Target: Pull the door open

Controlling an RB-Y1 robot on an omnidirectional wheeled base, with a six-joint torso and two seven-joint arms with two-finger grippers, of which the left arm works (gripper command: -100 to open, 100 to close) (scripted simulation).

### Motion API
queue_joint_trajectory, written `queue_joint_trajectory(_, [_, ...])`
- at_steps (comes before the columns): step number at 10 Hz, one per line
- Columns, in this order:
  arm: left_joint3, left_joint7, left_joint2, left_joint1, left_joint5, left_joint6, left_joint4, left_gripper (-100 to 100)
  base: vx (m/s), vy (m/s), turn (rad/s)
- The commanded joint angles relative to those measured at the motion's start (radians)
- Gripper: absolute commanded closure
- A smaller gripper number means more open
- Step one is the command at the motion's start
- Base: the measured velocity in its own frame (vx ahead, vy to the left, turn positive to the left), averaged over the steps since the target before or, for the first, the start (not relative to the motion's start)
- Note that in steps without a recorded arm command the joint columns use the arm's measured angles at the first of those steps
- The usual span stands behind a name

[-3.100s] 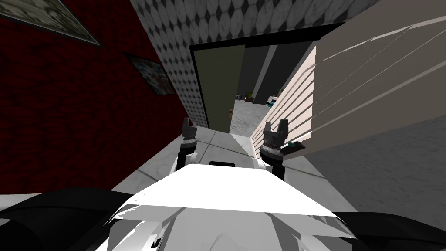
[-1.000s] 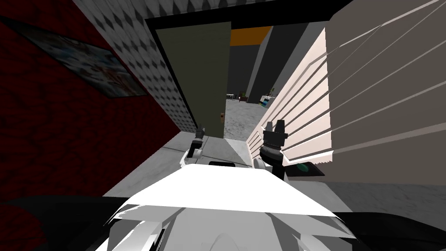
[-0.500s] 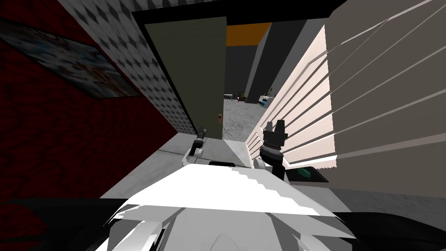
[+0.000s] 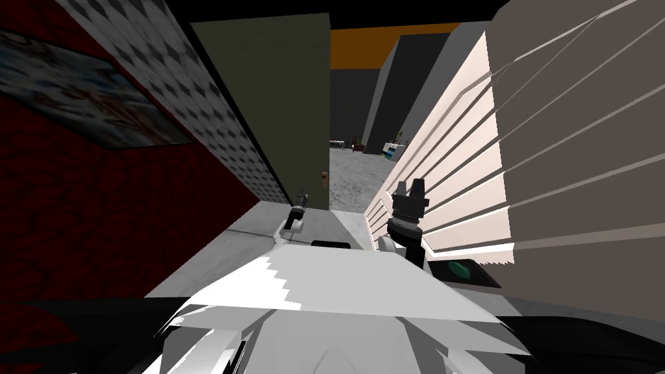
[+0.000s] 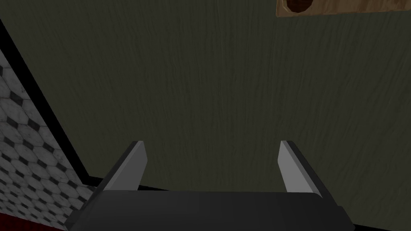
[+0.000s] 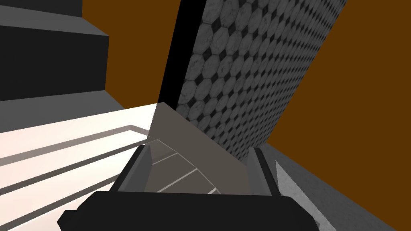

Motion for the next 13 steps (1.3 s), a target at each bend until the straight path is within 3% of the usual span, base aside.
queue_joint_trajectory(1, [0.001,0.005,0.003,-0.023,0.002,0.014,0.044,-100,0.162,-0.051,-0.059])
queue_joint_trajectory(6, [0.005,0.021,0.015,-0.089,0.011,0.035,0.173,-100,0.165,-0.052,-0.056])
queue_joint_trajectory(13, [0.010,0.036,0.023,-0.149,0.019,0.053,0.291,-100,0.135,-0.029,-0.036])
